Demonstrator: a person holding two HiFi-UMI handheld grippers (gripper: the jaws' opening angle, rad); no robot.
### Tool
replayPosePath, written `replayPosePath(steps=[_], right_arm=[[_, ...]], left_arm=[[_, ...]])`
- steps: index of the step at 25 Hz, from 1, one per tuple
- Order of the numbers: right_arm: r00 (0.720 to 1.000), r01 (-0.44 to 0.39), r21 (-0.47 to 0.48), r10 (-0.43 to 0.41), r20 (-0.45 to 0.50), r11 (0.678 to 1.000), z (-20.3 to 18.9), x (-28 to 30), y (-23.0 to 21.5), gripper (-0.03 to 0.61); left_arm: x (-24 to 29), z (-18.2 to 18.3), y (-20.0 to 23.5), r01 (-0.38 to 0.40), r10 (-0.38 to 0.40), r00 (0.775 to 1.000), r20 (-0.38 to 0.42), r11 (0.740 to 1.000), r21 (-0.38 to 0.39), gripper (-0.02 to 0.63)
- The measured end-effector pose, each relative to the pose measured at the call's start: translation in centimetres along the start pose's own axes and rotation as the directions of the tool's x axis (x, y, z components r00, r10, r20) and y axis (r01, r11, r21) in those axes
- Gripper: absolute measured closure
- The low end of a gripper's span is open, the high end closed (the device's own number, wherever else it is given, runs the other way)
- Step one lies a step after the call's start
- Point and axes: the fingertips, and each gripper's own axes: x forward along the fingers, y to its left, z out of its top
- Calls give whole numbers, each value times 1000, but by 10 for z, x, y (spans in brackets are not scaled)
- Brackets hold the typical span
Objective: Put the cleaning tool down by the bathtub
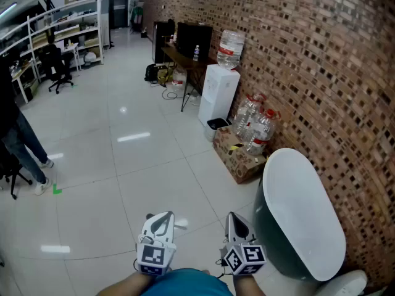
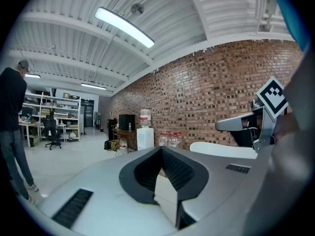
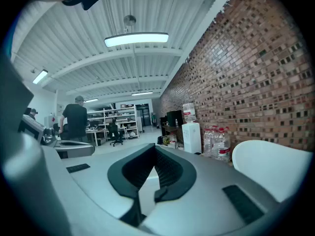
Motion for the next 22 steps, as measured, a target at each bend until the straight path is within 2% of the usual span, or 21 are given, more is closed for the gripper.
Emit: replayPosePath(steps=[4, 9, 12, 16, 22], right_arm=[[1000, -28, 30, 27, 10, 999, -3, 16, 23, 563], [990, -143, -23, 142, -20, 989, -16, 45, 43, 561], [975, -219, -51, 216, -53, 974, -23, 70, 49, 561], [952, -299, -76, 291, -99, 951, -38, 108, 48, 561], [917, -388, -79, 376, -132, 918, -49, 157, 33, 561]], left_arm=[[-18, -12, 39, -32, 33, 999, -29, 999, 28, 614], [-29, -23, 82, -111, 111, 993, -29, 994, 15, 614], [-24, -24, 99, -177, 177, 984, -25, 984, 15, 614], [-8, -38, 118, -256, 255, 965, -63, 967, -14, 614], [25, -42, 128, -326, 326, 942, -76, 945, 17, 614]])
